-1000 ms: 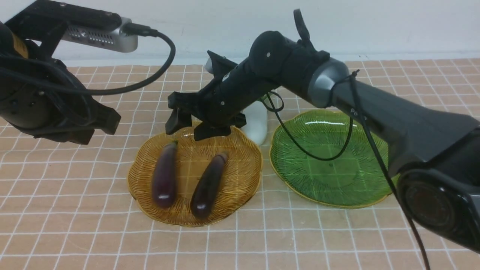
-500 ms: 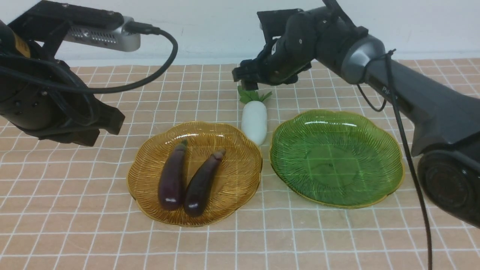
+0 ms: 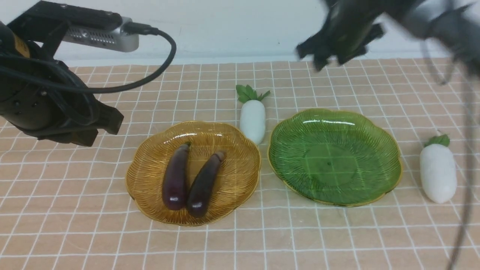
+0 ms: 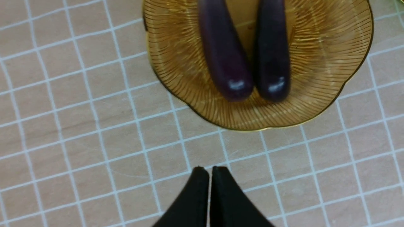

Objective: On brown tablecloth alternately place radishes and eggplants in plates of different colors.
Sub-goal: 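Place the white radish on the plate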

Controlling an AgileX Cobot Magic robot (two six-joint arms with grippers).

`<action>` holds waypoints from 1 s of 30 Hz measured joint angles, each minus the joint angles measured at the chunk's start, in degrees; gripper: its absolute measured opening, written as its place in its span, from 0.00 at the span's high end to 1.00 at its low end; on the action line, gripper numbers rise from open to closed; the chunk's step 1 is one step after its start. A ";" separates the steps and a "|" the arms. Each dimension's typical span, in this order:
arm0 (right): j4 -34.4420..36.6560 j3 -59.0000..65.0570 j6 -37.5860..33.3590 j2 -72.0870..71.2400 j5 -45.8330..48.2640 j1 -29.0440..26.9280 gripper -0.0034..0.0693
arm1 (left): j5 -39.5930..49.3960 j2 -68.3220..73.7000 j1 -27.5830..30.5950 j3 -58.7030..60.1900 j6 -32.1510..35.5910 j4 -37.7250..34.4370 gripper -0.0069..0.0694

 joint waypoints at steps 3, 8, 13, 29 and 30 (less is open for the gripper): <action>5.23 4.11 -3.91 -2.70 0.28 -1.50 0.64 | -2.54 3.09 -0.05 0.00 0.20 -1.04 0.91; 12.82 7.93 -5.51 -3.82 0.56 -1.71 0.66 | -3.64 8.76 -0.42 0.00 0.86 -1.29 0.91; 18.00 8.06 -5.69 -3.78 0.49 -1.54 0.66 | -3.65 9.12 -0.48 0.00 1.06 -1.29 0.91; 32.78 4.99 -9.79 -11.14 0.24 13.50 0.46 | -0.16 9.12 -0.59 0.00 1.14 -1.29 0.91; 29.53 4.99 -9.47 -13.49 0.29 13.50 0.46 | -0.16 9.12 -0.59 0.00 1.14 -1.29 0.91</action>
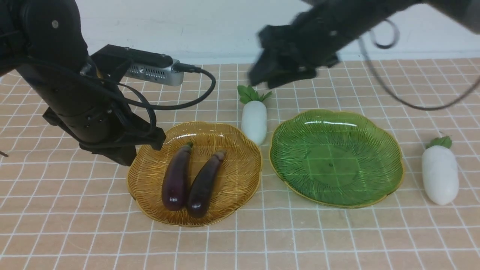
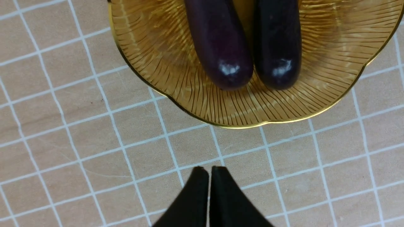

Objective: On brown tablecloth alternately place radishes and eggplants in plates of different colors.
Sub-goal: 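Place the white radish on the plate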

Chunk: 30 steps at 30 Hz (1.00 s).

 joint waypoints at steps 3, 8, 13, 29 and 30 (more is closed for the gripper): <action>-17.17 5.01 3.38 -9.43 0.09 -0.09 0.51 | 0.00 -0.49 0.00 0.00 0.00 0.00 0.91; -35.53 17.15 10.17 -21.48 0.87 -8.67 0.67 | -0.05 -1.80 0.00 0.00 0.00 -0.05 0.91; -33.73 24.34 11.51 -21.45 0.87 -26.43 0.72 | -0.67 -1.80 0.00 0.00 0.00 -0.98 0.91; -21.89 28.69 11.10 8.43 -5.13 -37.25 0.10 | -1.61 -1.80 0.00 0.00 0.00 -2.37 0.91; -21.89 28.69 11.23 9.86 -5.31 -37.19 0.09 | -1.61 -1.80 0.00 0.00 0.00 -2.37 0.91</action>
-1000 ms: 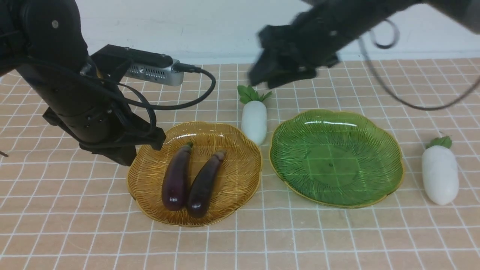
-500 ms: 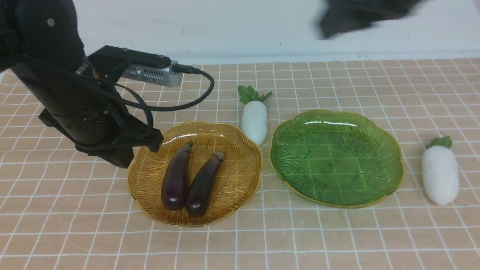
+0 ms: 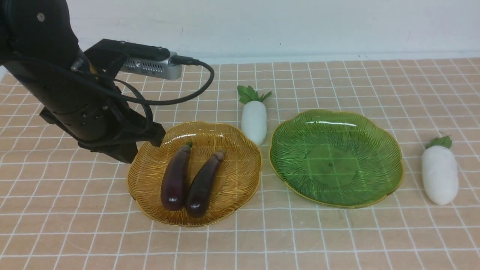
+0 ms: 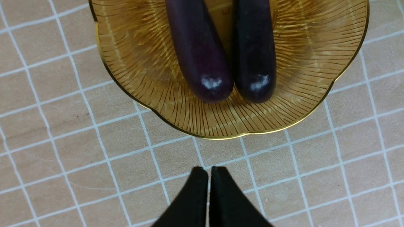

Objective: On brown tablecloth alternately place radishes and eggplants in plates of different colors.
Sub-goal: 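Place the white radish on the plate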

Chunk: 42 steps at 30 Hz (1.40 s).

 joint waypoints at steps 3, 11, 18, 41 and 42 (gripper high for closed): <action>-0.02 0.00 0.00 3.10 -0.74 0.52 0.10 | 0.00 0.00 0.00 0.00 0.00 0.00 0.91; -0.07 -2.69 -0.32 4.99 0.59 1.45 0.25 | 0.00 0.00 0.00 0.00 0.00 0.00 0.91; 5.55 -10.50 -0.30 -4.52 3.40 5.53 0.25 | -3.06 0.52 0.00 0.00 0.00 -0.39 0.91; 6.98 -10.75 -5.10 2.04 3.66 18.04 0.24 | -6.52 8.99 0.00 -3.43 0.54 -5.55 0.91; 6.98 -10.75 -5.16 2.04 3.66 18.04 0.23 | -6.52 10.54 -0.16 -6.02 0.31 -5.55 0.91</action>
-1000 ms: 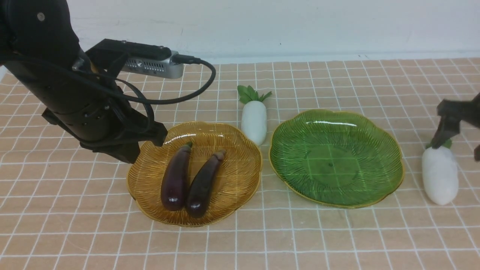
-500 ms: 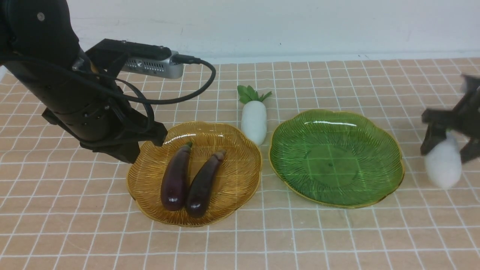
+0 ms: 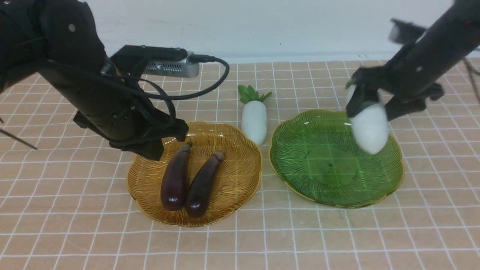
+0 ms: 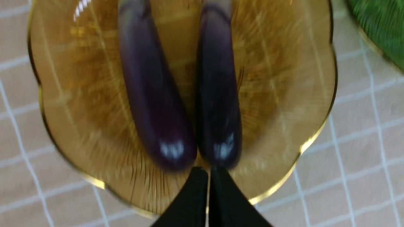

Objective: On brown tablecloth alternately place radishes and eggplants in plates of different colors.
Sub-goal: 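Place the white radish on the plate, then pick up the white radish and place it on the plate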

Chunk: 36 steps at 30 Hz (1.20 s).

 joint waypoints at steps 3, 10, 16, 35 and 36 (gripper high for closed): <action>-0.02 0.00 -0.36 0.00 0.00 0.00 0.14 | 0.00 5.25 -1.35 -7.15 -0.43 1.03 0.91; -1.32 0.00 -1.46 -0.45 0.06 0.00 0.11 | 0.05 19.79 -4.71 -23.90 -1.20 1.29 0.85; -1.48 0.00 -2.23 -8.34 0.27 0.00 0.17 | -0.10 32.32 -4.91 -42.05 -1.72 2.59 0.48; -2.56 0.00 -3.35 -27.96 2.10 0.00 0.20 | -3.21 54.81 -6.10 -58.53 0.72 1.90 0.27; -2.59 0.00 -3.35 -27.96 2.10 0.00 0.20 | -3.16 54.94 -6.15 -58.64 0.78 2.06 0.31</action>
